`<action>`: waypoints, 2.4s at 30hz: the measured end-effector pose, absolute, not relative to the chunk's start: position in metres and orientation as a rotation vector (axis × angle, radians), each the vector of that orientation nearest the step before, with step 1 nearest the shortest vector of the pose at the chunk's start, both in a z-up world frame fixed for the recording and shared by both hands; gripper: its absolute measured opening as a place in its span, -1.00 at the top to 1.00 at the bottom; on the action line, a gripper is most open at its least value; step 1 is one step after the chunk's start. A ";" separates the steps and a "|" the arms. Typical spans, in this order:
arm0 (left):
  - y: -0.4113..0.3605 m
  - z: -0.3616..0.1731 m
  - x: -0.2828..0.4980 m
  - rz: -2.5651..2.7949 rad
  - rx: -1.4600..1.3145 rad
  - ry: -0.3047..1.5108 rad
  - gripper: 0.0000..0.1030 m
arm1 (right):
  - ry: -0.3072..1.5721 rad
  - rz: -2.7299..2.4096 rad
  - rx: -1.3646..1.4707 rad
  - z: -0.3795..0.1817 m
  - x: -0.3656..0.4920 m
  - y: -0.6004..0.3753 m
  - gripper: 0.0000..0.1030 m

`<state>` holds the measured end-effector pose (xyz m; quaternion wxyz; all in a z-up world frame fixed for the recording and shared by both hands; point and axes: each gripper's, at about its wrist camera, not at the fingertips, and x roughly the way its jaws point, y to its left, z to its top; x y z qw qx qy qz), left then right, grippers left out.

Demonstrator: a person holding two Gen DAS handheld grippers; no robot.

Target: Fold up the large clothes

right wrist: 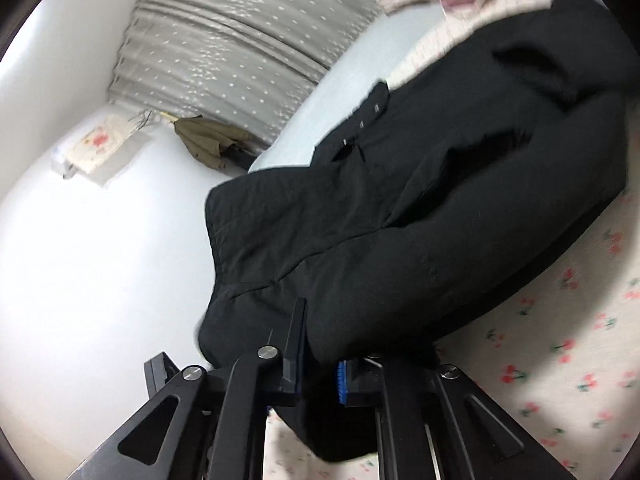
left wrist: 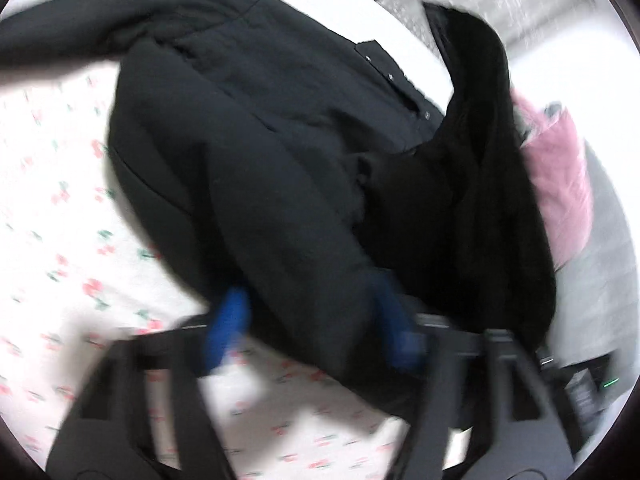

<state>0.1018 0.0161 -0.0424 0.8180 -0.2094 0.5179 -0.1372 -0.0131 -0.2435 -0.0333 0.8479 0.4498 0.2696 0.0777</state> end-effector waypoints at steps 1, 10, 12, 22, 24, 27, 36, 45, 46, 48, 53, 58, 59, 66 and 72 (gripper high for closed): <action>0.018 -0.040 0.098 -0.293 -0.410 1.090 0.48 | 0.555 0.157 0.921 -0.027 -0.021 -0.245 0.83; 0.097 0.008 0.062 -0.344 -0.354 0.963 0.81 | 0.440 -0.103 0.672 0.026 -0.128 -0.295 0.86; 0.117 0.020 0.054 -0.320 -0.322 0.925 0.83 | 0.462 -0.184 0.632 0.028 -0.143 -0.307 0.86; 0.174 0.008 0.047 -0.208 -0.052 0.959 -0.08 | 0.810 -0.358 0.696 -0.041 -0.175 -0.353 0.79; 0.187 0.009 0.043 -0.243 -0.128 0.944 -0.36 | 0.822 -0.361 0.658 -0.032 -0.175 -0.346 0.78; 0.189 0.007 0.043 -0.289 -0.192 0.961 -0.52 | 0.862 -0.380 0.606 -0.019 -0.167 -0.337 0.77; 0.179 -0.018 0.068 -0.159 -0.042 1.015 -0.57 | 0.770 -0.367 0.532 0.024 -0.171 -0.319 0.74; 0.283 -0.016 0.115 0.041 -0.375 1.008 -0.63 | 0.676 -0.363 0.304 0.094 -0.164 -0.264 -0.09; 0.294 -0.016 0.119 0.062 -0.394 1.000 -0.63 | 0.634 -0.374 0.284 0.102 -0.169 -0.262 -0.24; 0.324 -0.015 0.130 0.109 -0.405 0.969 -0.63 | 0.569 -0.385 0.267 0.111 -0.178 -0.262 -0.65; 0.378 -0.025 0.161 0.188 -0.353 0.922 -0.63 | 0.575 -0.398 0.269 0.105 -0.151 -0.267 -0.66; 0.414 -0.056 0.198 0.208 -0.384 0.939 -0.59 | 0.601 -0.202 0.312 0.064 -0.081 -0.250 -0.66; 0.417 -0.062 0.204 0.212 -0.386 0.935 -0.50 | 0.612 -0.178 0.322 0.054 -0.068 -0.247 -0.66; 0.381 -0.037 0.248 0.260 -0.155 0.898 0.84 | 0.748 -0.123 0.360 -0.031 0.010 -0.221 -0.66; 0.379 0.028 0.253 0.392 -0.033 0.633 0.83 | 0.722 -0.184 0.344 -0.035 0.020 -0.228 -0.66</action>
